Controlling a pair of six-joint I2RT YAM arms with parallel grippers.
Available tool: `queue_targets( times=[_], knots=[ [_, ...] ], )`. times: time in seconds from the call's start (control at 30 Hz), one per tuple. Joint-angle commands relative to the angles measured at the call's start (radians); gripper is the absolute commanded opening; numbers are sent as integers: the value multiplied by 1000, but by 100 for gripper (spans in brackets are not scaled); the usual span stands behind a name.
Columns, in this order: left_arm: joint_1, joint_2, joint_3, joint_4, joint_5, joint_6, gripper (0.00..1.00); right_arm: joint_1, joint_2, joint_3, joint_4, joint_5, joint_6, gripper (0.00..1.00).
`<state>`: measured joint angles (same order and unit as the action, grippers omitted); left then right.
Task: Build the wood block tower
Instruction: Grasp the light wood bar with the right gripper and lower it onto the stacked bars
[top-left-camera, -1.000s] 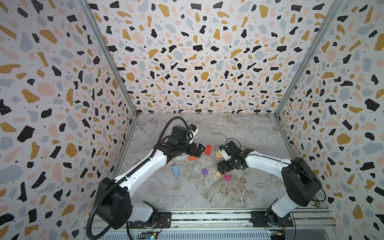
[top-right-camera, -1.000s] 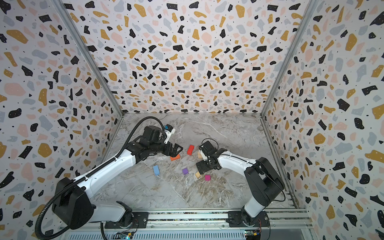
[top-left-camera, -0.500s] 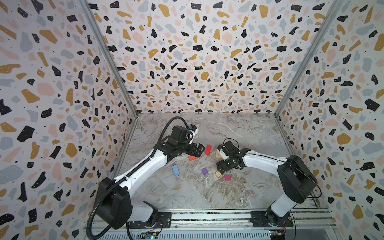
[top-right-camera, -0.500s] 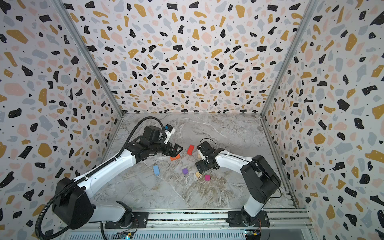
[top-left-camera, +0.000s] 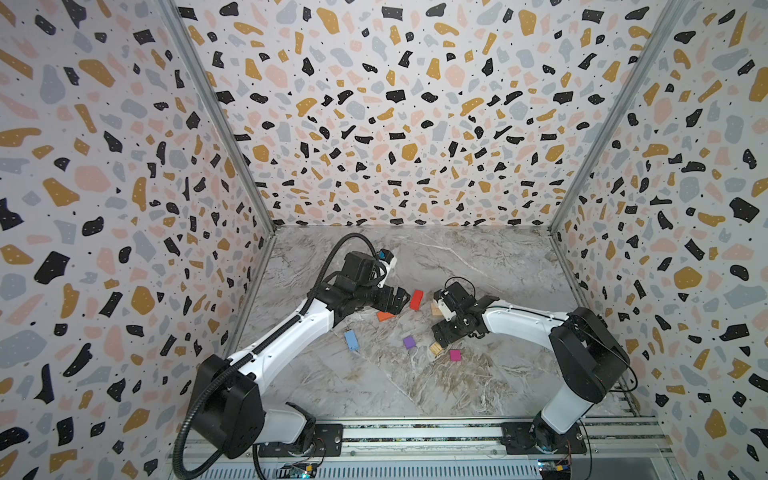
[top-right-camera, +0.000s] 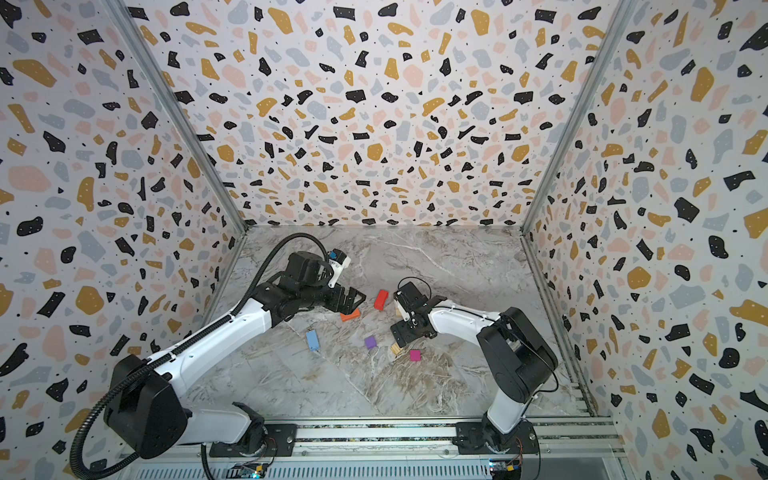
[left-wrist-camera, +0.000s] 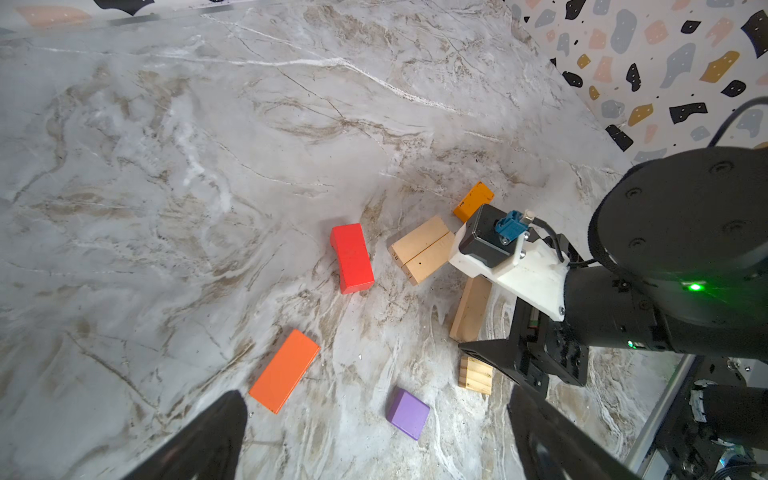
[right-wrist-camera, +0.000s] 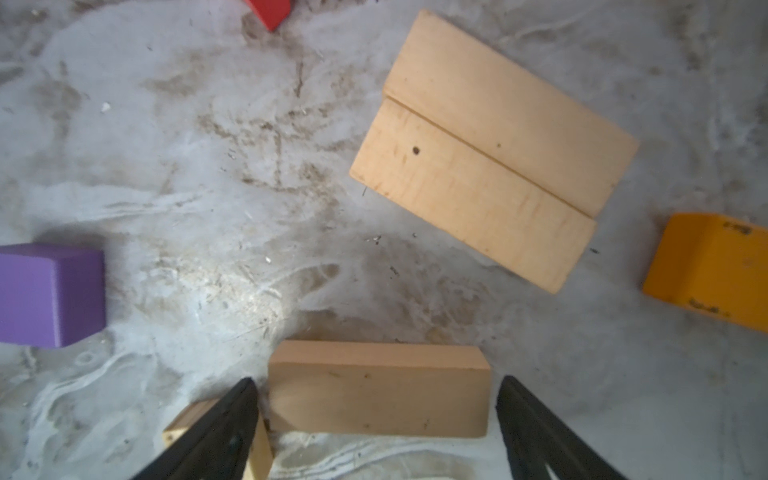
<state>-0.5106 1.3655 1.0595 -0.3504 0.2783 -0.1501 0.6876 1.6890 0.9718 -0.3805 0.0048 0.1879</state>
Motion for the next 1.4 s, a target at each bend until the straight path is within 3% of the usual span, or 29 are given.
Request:
queue_targets(
  times=[0.0,0.23,0.43,0.6,0.87,1.13,1.37],
  knots=[
    [6,-3,-9,29,-1,4,99,6,13,26,-15,11,-9,89],
    [7,4,-6,28,0,4,99,7,15,36,-29,27,29,83],
    [7,3,-5,25,-7,4,99,7,22,51,-25,16,142,67],
    [7,4,-6,25,-7,5,99,7,26,67,-25,-5,257,63],
    [7,4,-5,25,-4,5,99,7,21,79,-27,33,421,61],
    [7,3,-7,25,-1,7,98,7,52,134,-87,110,428,60],
    [7,4,-6,23,-2,6,98,9,83,143,-74,97,413,60]
  ],
)
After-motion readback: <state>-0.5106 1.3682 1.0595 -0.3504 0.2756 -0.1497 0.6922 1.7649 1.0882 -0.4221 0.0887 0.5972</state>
